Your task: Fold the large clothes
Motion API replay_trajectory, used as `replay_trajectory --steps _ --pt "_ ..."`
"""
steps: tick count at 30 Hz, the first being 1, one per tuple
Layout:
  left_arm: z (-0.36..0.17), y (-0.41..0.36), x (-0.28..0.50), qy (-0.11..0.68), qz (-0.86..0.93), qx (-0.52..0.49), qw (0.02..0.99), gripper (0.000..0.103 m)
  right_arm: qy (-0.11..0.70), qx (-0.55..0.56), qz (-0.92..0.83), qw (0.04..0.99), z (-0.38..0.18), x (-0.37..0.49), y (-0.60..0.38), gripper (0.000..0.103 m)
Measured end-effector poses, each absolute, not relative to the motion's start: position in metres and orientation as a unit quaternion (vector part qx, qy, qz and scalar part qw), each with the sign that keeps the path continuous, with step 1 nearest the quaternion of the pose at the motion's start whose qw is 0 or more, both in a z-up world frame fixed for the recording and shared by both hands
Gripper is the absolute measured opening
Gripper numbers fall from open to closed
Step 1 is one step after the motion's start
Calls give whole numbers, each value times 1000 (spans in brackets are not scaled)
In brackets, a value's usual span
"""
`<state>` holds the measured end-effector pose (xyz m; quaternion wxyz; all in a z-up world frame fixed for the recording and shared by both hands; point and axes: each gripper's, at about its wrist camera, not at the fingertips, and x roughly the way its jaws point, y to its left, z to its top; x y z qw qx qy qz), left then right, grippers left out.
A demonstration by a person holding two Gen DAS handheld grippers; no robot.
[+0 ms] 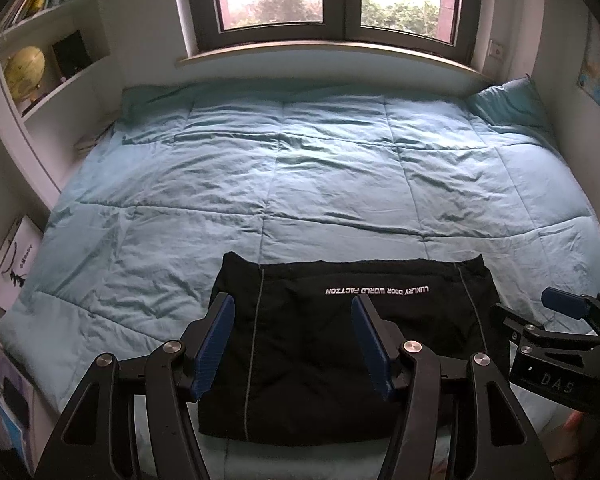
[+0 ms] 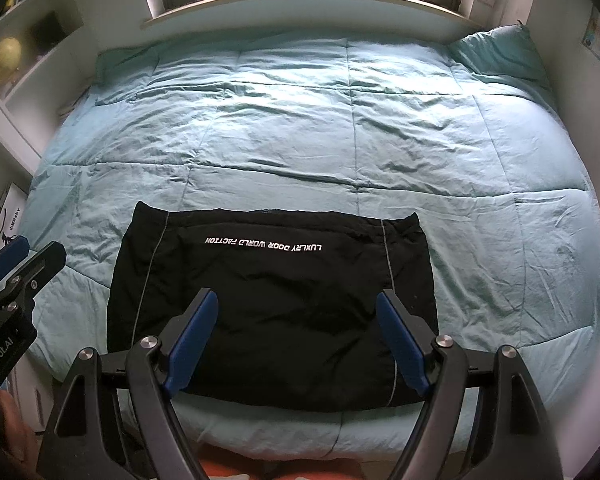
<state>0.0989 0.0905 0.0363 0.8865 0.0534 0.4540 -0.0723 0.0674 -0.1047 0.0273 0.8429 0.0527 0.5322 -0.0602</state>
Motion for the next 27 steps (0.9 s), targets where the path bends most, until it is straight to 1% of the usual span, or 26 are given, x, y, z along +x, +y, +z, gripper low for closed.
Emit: replay_trajectory --steps 27 --pt "28 96 109 462 -76 58 882 63 542 63 -59 836 16 74 -101 83"
